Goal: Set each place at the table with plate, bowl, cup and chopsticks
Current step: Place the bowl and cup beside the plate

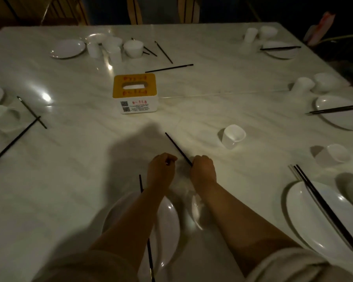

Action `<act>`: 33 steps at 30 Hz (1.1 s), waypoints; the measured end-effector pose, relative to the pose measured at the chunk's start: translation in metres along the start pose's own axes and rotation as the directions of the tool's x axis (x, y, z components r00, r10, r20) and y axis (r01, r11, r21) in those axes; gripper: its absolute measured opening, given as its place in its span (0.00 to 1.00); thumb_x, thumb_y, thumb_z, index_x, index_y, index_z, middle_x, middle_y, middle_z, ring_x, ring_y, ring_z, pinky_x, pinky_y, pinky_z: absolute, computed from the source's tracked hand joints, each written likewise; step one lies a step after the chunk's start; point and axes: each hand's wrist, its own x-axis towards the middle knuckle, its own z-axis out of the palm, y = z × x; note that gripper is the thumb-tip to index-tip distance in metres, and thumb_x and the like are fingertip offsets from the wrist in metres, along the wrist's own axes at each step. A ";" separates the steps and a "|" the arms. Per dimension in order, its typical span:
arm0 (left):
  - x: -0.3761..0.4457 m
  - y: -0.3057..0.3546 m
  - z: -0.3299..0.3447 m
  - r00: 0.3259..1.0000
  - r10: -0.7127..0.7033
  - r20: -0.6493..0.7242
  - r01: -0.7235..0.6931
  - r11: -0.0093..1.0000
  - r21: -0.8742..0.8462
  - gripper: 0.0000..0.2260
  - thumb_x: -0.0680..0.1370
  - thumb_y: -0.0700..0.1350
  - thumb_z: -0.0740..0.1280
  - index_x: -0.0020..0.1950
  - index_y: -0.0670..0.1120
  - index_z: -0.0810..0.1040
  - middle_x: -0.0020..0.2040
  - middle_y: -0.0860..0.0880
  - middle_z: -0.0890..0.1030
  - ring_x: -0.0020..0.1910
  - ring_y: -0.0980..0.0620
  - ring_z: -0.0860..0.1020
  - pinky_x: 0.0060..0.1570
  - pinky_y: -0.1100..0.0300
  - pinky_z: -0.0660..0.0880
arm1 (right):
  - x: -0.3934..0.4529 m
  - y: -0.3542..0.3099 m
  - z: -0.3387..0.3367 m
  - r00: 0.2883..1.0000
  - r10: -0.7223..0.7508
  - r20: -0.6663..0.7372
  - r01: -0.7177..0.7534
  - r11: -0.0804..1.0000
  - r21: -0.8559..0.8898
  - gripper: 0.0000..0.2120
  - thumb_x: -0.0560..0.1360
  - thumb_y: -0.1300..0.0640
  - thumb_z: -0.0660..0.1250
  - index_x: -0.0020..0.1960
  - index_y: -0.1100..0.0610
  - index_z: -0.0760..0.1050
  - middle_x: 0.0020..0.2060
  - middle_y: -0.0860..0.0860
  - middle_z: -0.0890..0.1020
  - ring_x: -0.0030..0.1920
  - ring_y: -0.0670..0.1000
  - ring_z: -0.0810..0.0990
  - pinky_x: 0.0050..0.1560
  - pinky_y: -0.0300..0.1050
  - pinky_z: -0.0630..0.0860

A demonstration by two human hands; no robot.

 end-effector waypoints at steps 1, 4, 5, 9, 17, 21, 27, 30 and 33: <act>0.004 0.001 0.004 1.000 -0.007 0.012 0.007 1.000 0.004 0.09 0.77 0.38 0.63 0.50 0.46 0.83 0.50 0.47 0.83 0.47 0.54 0.78 0.42 0.75 0.64 | 0.003 0.002 0.002 1.000 0.010 0.014 -0.010 1.000 -0.013 0.14 0.77 0.69 0.54 0.58 0.65 0.74 0.58 0.61 0.75 0.61 0.59 0.73 0.59 0.46 0.70; 0.011 0.000 0.012 0.999 -0.026 0.023 0.026 1.000 0.000 0.09 0.77 0.39 0.64 0.51 0.46 0.83 0.50 0.47 0.83 0.48 0.54 0.79 0.44 0.70 0.67 | 0.014 0.004 0.004 0.996 0.053 0.071 -0.054 0.999 0.009 0.13 0.80 0.66 0.54 0.61 0.66 0.72 0.60 0.61 0.75 0.61 0.59 0.74 0.60 0.47 0.71; 0.013 0.000 0.014 0.999 -0.036 0.027 0.036 0.999 -0.010 0.08 0.77 0.39 0.64 0.51 0.46 0.82 0.50 0.47 0.83 0.47 0.54 0.79 0.44 0.69 0.68 | 0.019 0.005 0.004 0.992 0.071 0.105 -0.073 0.997 0.020 0.13 0.79 0.65 0.55 0.61 0.66 0.72 0.60 0.61 0.76 0.61 0.59 0.75 0.59 0.46 0.71; 0.014 -0.003 0.012 0.997 -0.058 0.043 0.061 0.997 -0.056 0.08 0.77 0.38 0.65 0.51 0.45 0.82 0.48 0.47 0.83 0.46 0.53 0.80 0.44 0.65 0.73 | 0.026 0.010 0.001 0.975 0.132 0.181 -0.143 0.989 0.050 0.13 0.78 0.64 0.59 0.62 0.65 0.72 0.61 0.59 0.76 0.61 0.57 0.76 0.57 0.41 0.70; 0.015 -0.009 -0.016 0.972 -0.231 0.035 0.229 0.913 -0.337 0.07 0.78 0.43 0.65 0.52 0.45 0.81 0.44 0.46 0.83 0.47 0.45 0.83 0.56 0.47 0.78 | 0.000 -0.021 -0.018 0.986 -0.006 0.165 -0.033 0.972 0.231 0.11 0.70 0.58 0.72 0.47 0.64 0.82 0.44 0.59 0.84 0.45 0.55 0.82 0.40 0.38 0.73; 0.005 -0.001 -0.047 0.977 -0.214 0.010 0.196 0.875 -0.442 0.07 0.79 0.46 0.65 0.47 0.47 0.81 0.42 0.47 0.84 0.44 0.48 0.83 0.53 0.53 0.80 | -0.044 -0.045 -0.021 0.974 -0.098 0.206 0.022 0.939 0.342 0.09 0.70 0.60 0.71 0.48 0.63 0.82 0.44 0.57 0.85 0.40 0.53 0.81 0.45 0.41 0.76; -0.037 -0.016 -0.083 0.965 -0.259 0.051 0.247 0.818 -0.520 0.05 0.77 0.41 0.69 0.49 0.40 0.80 0.39 0.45 0.82 0.38 0.48 0.82 0.42 0.56 0.82 | -0.093 -0.049 0.004 0.932 -0.144 0.334 0.019 0.936 0.351 0.10 0.72 0.54 0.71 0.46 0.61 0.82 0.36 0.54 0.83 0.33 0.49 0.79 0.38 0.40 0.76; -0.064 -0.044 -0.090 0.936 -0.351 0.039 0.323 0.806 -0.497 0.07 0.74 0.42 0.72 0.50 0.39 0.81 0.41 0.43 0.83 0.39 0.44 0.83 0.45 0.50 0.82 | -0.113 -0.039 0.023 0.933 -0.160 0.322 0.049 0.944 0.327 0.06 0.72 0.54 0.72 0.43 0.57 0.78 0.33 0.50 0.79 0.35 0.49 0.77 0.40 0.40 0.74; -0.092 -0.067 -0.093 0.922 -0.386 0.030 0.366 0.842 -0.396 0.08 0.74 0.41 0.72 0.51 0.39 0.82 0.40 0.41 0.83 0.38 0.44 0.83 0.42 0.53 0.82 | -0.129 -0.030 0.037 0.932 -0.160 0.326 0.078 0.965 0.252 0.04 0.73 0.56 0.69 0.42 0.56 0.78 0.33 0.50 0.79 0.37 0.50 0.78 0.39 0.39 0.73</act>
